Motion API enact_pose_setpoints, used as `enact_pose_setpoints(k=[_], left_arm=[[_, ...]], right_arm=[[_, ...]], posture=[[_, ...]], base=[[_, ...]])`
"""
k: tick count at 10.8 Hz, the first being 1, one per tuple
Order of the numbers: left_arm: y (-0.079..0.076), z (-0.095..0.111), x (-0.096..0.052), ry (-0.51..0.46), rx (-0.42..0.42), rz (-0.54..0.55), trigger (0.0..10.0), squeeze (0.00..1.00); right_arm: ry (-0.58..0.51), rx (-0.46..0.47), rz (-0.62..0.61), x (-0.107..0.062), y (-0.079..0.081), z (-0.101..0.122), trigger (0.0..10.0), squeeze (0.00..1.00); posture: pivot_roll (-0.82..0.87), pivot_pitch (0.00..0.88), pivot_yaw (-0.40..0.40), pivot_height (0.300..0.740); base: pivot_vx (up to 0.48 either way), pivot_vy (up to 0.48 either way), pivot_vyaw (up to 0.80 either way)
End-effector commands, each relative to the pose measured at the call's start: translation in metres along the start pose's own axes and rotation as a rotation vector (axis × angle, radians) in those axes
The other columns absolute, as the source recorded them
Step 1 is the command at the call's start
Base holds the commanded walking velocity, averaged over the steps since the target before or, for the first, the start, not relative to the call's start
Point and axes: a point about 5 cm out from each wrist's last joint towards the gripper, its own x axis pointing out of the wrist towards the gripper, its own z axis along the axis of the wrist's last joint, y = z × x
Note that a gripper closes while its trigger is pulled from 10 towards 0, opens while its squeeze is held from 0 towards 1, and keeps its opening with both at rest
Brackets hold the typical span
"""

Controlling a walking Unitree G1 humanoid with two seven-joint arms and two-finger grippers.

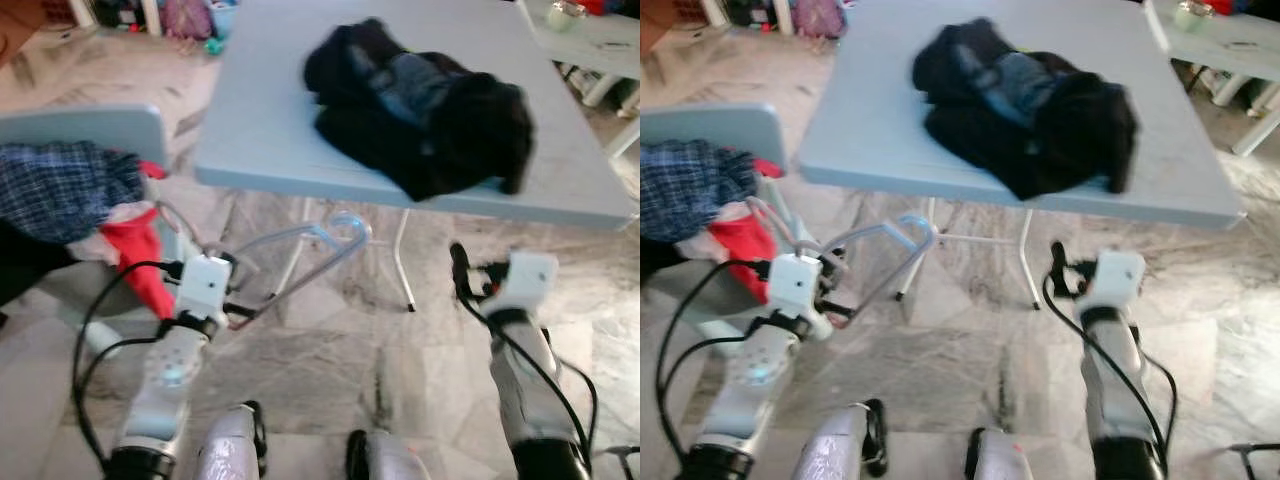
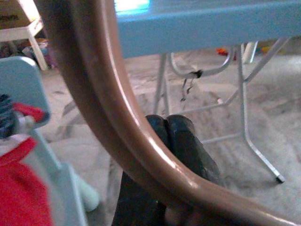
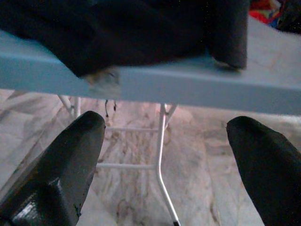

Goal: Hang hanger

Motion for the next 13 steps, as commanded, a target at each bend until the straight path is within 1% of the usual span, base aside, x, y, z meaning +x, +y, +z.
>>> enact_pose_setpoints(k=[1,5,6,7,8,9,10,11,12,13], left_arm=[[-0.005,-0.001,0.0,0.003,-0.002,-0.016,10.0,0.0],[-0.003,-0.002,0.002,0.004,0.009,-0.016,10.0,0.0],[-0.002,-0.006,0.003,0.035,0.066,-0.039,10.0,0.0],[-0.001,-0.014,0.004,0.093,0.116,-0.063,10.0,0.0],[0.022,-0.04,0.009,0.297,0.27,0.02,10.0,0.0],[0.043,-0.051,0.011,0.391,0.297,0.076,10.0,0.0],[0.055,-0.06,0.009,0.461,0.353,0.069,10.0,0.0],[0.064,-0.06,0.011,0.469,0.456,0.004,10.0,0.0],[0.058,-0.058,0.015,0.439,0.633,-0.154,10.0,0.0],[0.05,-0.062,0.014,0.437,0.716,-0.279,10.0,0.0]], right_arm=[[0.043,-0.028,-0.038,-0.005,-0.012,-0.008,10.0,0.4],[0.029,-0.03,-0.034,0.0,-0.009,-0.004,10.0,0.4],[0.029,-0.041,-0.036,0.001,-0.012,-0.004,10.0,0.4],[0.034,-0.058,-0.029,0.001,-0.014,-0.004,10.0,0.4],[0.044,-0.108,-0.007,0.006,-0.018,-0.002,10.0,0.4],[0.031,-0.128,-0.001,0.013,-0.022,0.004,10.0,0.39],[0.022,-0.152,0.018,0.018,-0.026,0.009,10.0,0.38],[0.032,-0.187,0.086,0.024,-0.03,0.015,10.0,0.3],[0.027,-0.234,0.196,0.032,-0.032,0.026,10.0,0.14],[0.016,-0.28,0.294,0.038,-0.028,0.036,10.0,0.0]], posture=[[0.0,0.18,-0.077,0.74],[0.0,0.178,-0.077,0.74],[0.0,0.181,-0.077,0.74],[0.0,0.184,-0.082,0.74],[0.0,0.182,-0.082,0.74],[-0.01,0.182,-0.081,0.74],[-0.01,0.184,-0.081,0.74],[-0.01,0.184,-0.081,0.74],[-0.01,0.187,-0.085,0.74],[-0.01,0.189,-0.084,0.74]], base=[[0.0,0.285,0.0],[0.0,0.0,0.0],[0.0,0.0,0.0],[0.0,0.0,0.0],[0.0,0.0,0.0],[0.0,0.0,0.0],[0.0,0.0,0.0],[0.0,0.0,0.0],[0.0,0.0,0.0],[0.0,0.0,0.0]])
